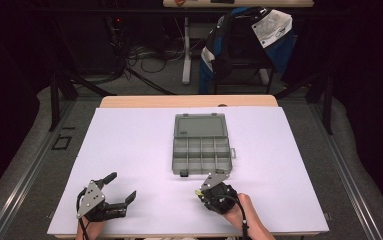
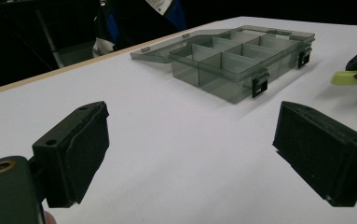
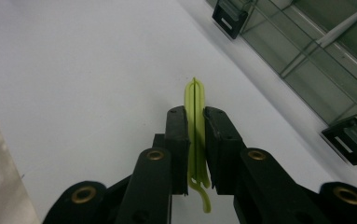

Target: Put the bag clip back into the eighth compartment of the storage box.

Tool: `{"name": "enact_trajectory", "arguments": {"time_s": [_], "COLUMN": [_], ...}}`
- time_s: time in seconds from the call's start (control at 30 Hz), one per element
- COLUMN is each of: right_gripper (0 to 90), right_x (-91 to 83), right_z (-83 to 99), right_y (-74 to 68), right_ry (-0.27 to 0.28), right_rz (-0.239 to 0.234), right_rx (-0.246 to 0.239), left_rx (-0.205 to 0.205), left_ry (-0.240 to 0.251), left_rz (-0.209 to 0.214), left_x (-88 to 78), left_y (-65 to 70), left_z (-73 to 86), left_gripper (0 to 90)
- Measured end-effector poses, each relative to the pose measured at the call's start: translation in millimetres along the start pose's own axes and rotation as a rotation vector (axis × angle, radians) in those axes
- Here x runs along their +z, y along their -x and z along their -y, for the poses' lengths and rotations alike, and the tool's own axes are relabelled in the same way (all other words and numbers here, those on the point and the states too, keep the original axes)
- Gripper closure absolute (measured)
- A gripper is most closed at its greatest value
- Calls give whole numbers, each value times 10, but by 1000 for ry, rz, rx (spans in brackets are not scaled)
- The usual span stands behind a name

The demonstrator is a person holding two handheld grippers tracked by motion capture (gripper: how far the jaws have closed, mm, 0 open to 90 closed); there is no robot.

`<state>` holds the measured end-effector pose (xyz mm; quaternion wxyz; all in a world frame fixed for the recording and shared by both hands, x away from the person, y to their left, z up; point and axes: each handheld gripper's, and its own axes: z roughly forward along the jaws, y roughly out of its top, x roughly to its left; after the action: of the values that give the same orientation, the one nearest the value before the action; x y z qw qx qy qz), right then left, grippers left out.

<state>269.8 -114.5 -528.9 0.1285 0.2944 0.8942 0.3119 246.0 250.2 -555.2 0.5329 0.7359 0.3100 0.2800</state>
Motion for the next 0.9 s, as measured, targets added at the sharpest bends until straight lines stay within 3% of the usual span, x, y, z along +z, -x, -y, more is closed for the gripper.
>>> {"name": "enact_trajectory", "arguments": {"time_s": [0.9], "right_gripper": [804], "right_x": [-123], "right_z": [61], "right_y": [202], "right_ry": [19], "right_rz": [58], "right_rx": [45], "left_rx": [-1], "left_ry": [-2], "left_rz": [2], "left_x": [5], "left_y": [-2], "left_z": [2], "left_gripper": [102]}}
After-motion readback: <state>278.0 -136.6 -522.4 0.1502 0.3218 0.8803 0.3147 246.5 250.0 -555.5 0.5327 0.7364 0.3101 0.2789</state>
